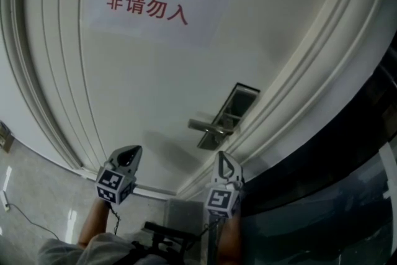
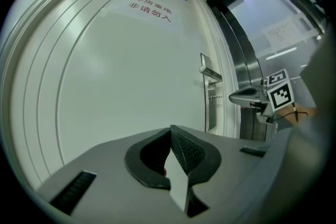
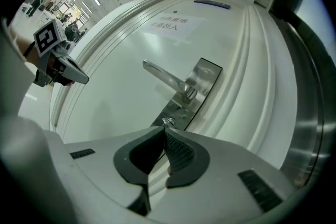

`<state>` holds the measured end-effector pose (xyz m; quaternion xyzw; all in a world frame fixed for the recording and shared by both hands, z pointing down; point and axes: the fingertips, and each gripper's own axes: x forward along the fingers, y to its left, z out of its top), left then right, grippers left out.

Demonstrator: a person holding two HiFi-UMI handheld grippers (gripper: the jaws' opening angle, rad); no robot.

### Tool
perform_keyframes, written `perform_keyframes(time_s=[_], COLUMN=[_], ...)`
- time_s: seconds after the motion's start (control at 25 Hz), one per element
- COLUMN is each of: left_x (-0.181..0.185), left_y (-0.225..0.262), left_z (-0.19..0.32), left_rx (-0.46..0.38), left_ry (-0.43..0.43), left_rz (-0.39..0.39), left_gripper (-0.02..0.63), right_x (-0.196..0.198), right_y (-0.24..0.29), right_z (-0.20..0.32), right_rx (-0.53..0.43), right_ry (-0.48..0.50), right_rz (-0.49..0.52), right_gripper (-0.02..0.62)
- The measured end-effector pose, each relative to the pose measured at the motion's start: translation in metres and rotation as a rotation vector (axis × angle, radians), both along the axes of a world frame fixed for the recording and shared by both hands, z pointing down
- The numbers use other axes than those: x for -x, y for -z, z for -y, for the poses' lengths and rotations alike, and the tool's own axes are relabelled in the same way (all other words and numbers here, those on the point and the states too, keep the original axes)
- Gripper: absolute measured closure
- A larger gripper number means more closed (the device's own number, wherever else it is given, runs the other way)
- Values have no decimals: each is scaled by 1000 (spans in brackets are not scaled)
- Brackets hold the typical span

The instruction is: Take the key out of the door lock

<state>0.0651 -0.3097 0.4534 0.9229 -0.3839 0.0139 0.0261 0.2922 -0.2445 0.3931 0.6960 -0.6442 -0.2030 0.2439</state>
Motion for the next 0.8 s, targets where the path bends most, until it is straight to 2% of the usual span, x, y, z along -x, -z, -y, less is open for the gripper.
perform_keyframes(time_s=[0.16, 0.2, 0.24, 0.52, 0.68, 0.8], left_x=[7, 9, 10, 19, 24, 28], left_y=[-1, -1, -1, -3, -5, -4], left_z=[1, 2, 2, 2, 1, 2], left_rx=[0, -1, -1, 4, 17, 9], left_ry=[12, 16, 20, 38, 45, 57], left_rz=[-5, -8, -9, -13, -10, -18], left_gripper=[598, 598, 598, 598, 598, 598], right_x=[1, 2, 4, 4, 5, 5], right_y=[7, 9, 11, 12, 12, 14], right_z=[4, 5, 6, 21, 28, 35], right_rx=[12, 23, 32, 63, 68, 64], right_ry=[1, -3, -6, -12, -5, -10], right_rz=[-83, -95, -105, -264, -299, -323], right_gripper=[578, 565, 525, 490, 458, 457])
